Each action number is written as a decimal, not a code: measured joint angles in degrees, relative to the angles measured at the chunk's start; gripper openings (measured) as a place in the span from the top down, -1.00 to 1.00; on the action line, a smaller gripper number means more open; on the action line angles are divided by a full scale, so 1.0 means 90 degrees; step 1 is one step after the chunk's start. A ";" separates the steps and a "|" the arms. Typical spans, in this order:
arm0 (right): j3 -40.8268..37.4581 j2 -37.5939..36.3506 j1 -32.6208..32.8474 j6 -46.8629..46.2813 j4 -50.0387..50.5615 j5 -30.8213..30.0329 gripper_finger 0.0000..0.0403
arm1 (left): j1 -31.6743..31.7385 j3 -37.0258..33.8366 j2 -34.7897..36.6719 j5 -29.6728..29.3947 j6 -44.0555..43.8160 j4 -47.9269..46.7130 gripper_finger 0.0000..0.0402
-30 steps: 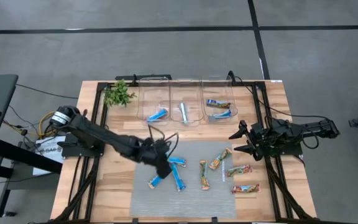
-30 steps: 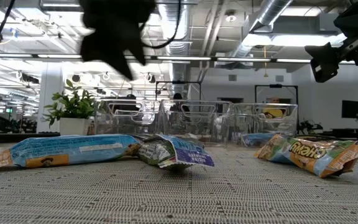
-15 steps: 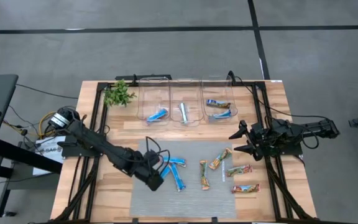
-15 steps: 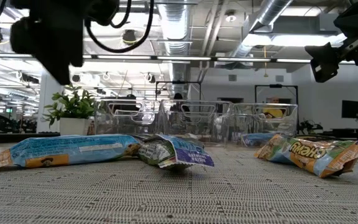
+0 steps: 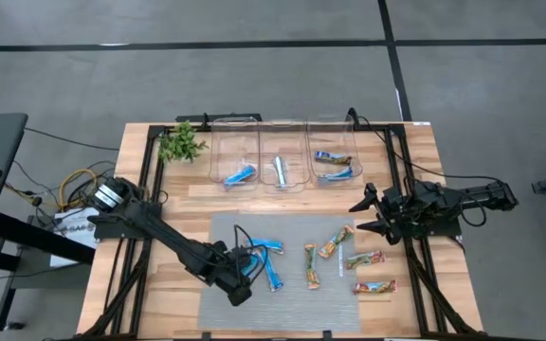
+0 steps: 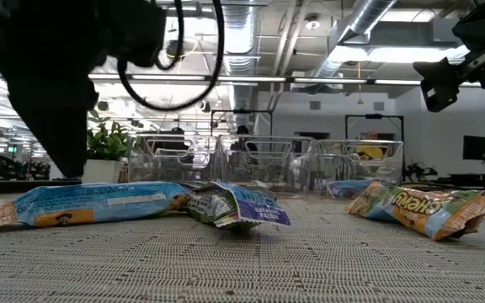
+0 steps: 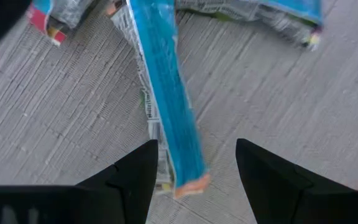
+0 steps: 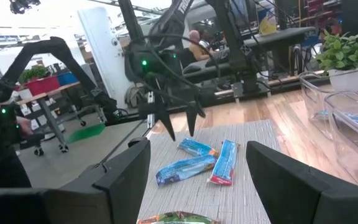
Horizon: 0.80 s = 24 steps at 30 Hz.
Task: Pick and place Granola Bars by type
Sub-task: Put the orange granola bar into the middle transparent bin
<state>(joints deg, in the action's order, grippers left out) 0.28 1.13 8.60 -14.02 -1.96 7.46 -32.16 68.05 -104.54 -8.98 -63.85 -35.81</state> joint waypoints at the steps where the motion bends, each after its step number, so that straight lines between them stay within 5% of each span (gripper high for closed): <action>1: -0.0001 0.0000 0.0000 0.0000 0.0000 0.0000 -0.29 | 0.0020 0.0000 -0.0069 -0.0017 0.0066 0.0049 -0.04; 15: 0.0002 0.0000 0.0000 0.0000 0.0000 0.0000 -0.29 | 0.0326 0.0012 -0.0573 -0.0055 0.0293 0.0431 -0.03; 24: 0.0002 0.0000 0.0000 0.0000 0.0000 0.0000 -0.29 | 0.0369 0.0012 -0.0580 -0.0050 0.0294 0.0415 0.30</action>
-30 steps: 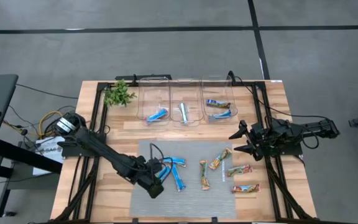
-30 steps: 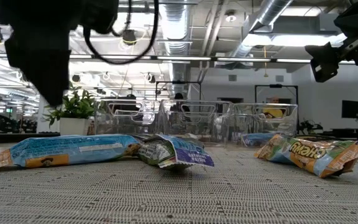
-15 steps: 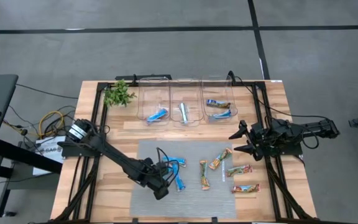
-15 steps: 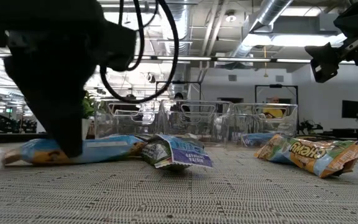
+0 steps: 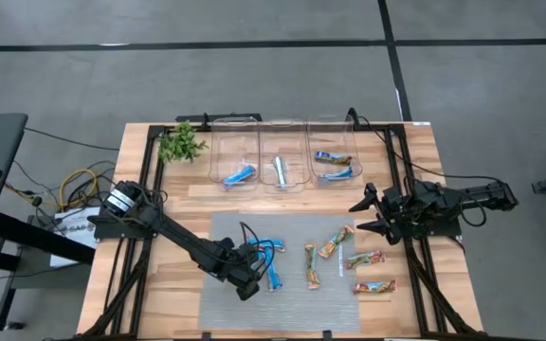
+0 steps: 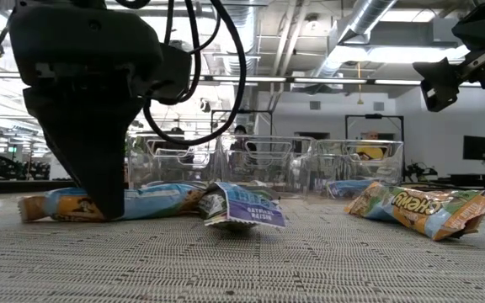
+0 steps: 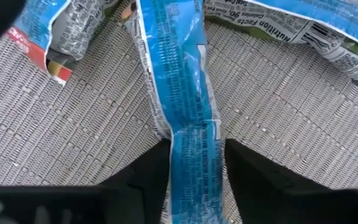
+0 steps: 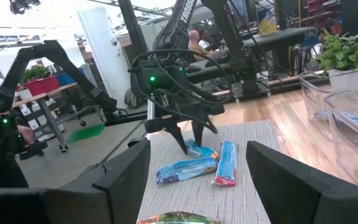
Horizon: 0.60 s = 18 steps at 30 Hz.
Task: Pick and place Granola Bars by type
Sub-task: Put the orange granola bar into the middle transparent bin
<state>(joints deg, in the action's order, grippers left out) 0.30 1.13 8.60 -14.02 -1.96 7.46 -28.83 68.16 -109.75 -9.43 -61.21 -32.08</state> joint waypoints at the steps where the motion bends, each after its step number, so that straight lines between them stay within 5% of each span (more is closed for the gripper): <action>1: 0.0000 0.0000 0.0000 0.0000 0.0000 0.0000 -0.29 | 0.0002 0.0001 0.0000 0.0030 0.0000 0.0002 0.34; 18: 0.0000 0.0000 0.0000 0.0000 0.0000 0.0000 -0.29 | 0.0190 0.1256 -0.0012 -0.0022 0.0738 0.0013 0.61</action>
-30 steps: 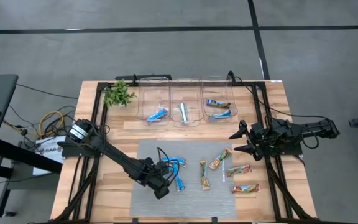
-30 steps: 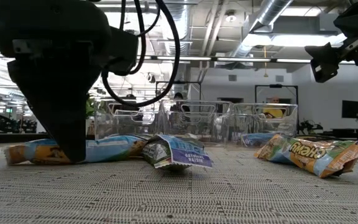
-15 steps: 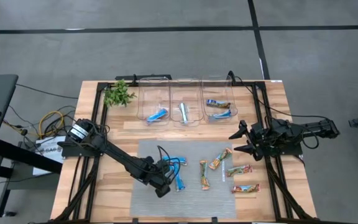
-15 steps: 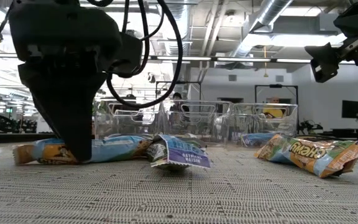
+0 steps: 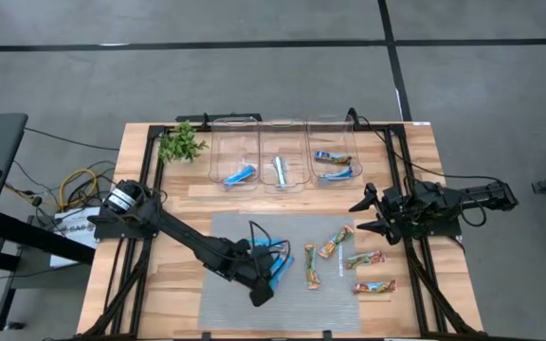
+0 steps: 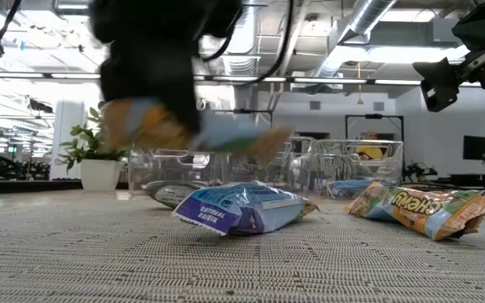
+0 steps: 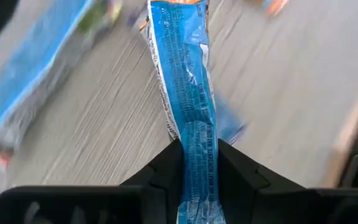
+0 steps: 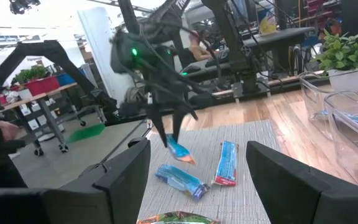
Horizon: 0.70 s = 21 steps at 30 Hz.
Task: Pick and place Granola Bars by type
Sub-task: Put the orange granola bar into the middle transparent bin
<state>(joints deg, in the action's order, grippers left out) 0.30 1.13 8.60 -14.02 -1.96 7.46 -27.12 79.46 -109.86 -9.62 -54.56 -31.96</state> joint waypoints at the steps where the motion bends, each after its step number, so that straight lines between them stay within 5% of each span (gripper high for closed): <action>1: 0.0000 0.0000 0.0000 0.0001 0.0000 0.0000 -0.29 | 0.0041 0.0122 0.0000 -0.0042 0.0137 0.0001 0.61; 21: 0.0000 0.0000 0.0000 0.0000 0.0002 0.0000 -0.29 | 0.1378 0.2501 0.0010 -0.0865 0.1676 0.0054 0.62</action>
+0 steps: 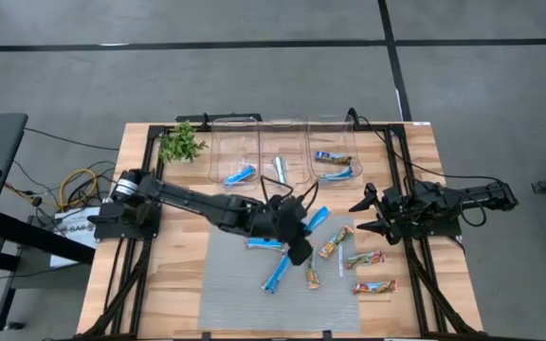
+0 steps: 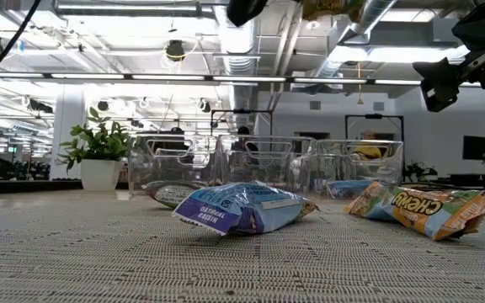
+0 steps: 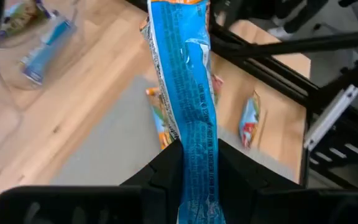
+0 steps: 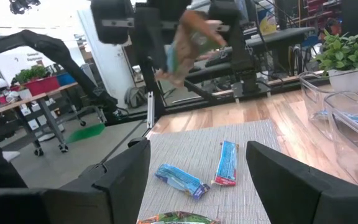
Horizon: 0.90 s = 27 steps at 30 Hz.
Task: Pick and place Granola Bars by type
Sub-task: Put the orange granola bar into the middle transparent bin
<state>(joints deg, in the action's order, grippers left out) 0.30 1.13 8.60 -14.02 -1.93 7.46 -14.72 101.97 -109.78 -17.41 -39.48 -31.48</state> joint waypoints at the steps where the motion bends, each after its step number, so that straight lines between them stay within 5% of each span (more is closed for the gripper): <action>1: 0.0000 0.0000 0.0000 0.0000 -0.0002 0.0000 -0.29 | 0.0052 0.0001 0.0000 0.0000 0.0000 -0.0010 0.62; 8: 0.0000 0.0000 0.0000 0.0000 -0.0001 0.0000 -0.29 | 0.0644 0.0001 0.0000 0.0019 0.0007 -0.0109 0.62; 27: 0.0000 0.0000 0.0000 0.0000 0.0000 0.0000 -0.29 | 0.3754 0.0001 0.0000 0.0192 0.0846 -0.0574 0.62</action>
<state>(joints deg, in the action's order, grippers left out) 0.30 1.13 8.60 -14.02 -1.93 7.46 19.07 101.97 -109.78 -15.68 -31.86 -36.64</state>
